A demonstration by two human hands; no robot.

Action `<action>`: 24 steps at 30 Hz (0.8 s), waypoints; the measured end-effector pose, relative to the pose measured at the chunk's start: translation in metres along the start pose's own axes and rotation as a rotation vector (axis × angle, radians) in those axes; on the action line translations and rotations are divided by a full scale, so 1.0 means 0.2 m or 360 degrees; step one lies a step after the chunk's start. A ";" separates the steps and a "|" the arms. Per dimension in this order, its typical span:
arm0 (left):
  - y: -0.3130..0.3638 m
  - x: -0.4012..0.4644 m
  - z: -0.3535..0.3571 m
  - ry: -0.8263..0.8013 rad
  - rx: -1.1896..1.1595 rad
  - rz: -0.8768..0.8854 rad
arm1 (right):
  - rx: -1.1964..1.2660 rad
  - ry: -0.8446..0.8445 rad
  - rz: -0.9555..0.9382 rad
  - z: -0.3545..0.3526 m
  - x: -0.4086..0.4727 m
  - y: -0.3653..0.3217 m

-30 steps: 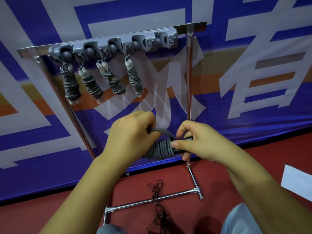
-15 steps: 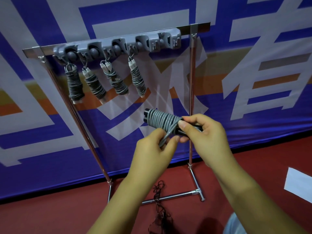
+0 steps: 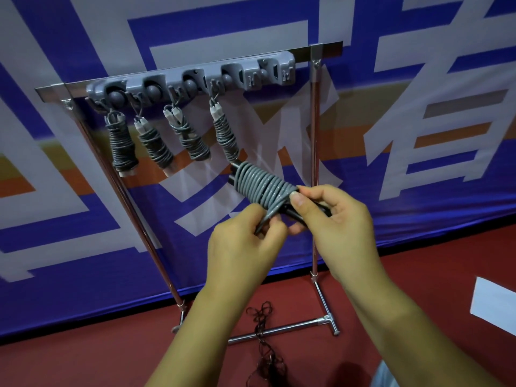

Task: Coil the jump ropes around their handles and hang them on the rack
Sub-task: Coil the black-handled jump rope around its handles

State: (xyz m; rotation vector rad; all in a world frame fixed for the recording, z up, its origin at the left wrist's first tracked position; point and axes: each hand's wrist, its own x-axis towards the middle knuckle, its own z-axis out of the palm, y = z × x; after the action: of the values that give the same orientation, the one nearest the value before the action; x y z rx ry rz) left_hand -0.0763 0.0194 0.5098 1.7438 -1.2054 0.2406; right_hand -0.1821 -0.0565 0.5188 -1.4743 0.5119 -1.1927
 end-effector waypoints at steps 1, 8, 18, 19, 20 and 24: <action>-0.01 0.00 0.00 -0.0028 0.0004 0.0029 | 0.0027 0.0019 0.0004 0.00 0.00 0.00; 0.05 -0.02 -0.03 -0.0470 -0.0804 -0.0347 | 0.0086 0.0153 0.0013 0.01 0.01 0.03; -0.07 0.06 -0.04 -0.1297 -0.2443 -0.1237 | -0.0047 0.0005 -0.0166 -0.01 0.05 0.00; -0.08 0.07 -0.03 -0.1332 -0.2499 -0.1265 | -0.0038 -0.0012 -0.0162 -0.01 0.06 0.00; -0.07 0.08 -0.04 -0.1350 -0.2578 -0.1270 | -0.0025 -0.0031 -0.0155 -0.01 0.07 0.00; -0.09 0.11 -0.03 -0.1196 -0.2640 -0.1501 | 0.0013 -0.0079 -0.0104 -0.03 0.10 0.00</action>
State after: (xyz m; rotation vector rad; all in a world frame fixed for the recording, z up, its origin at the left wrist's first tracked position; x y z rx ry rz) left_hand -0.0492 0.0104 0.5161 0.6021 -0.4466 -1.6150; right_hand -0.1796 -0.0756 0.5246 -1.5199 0.4272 -1.2047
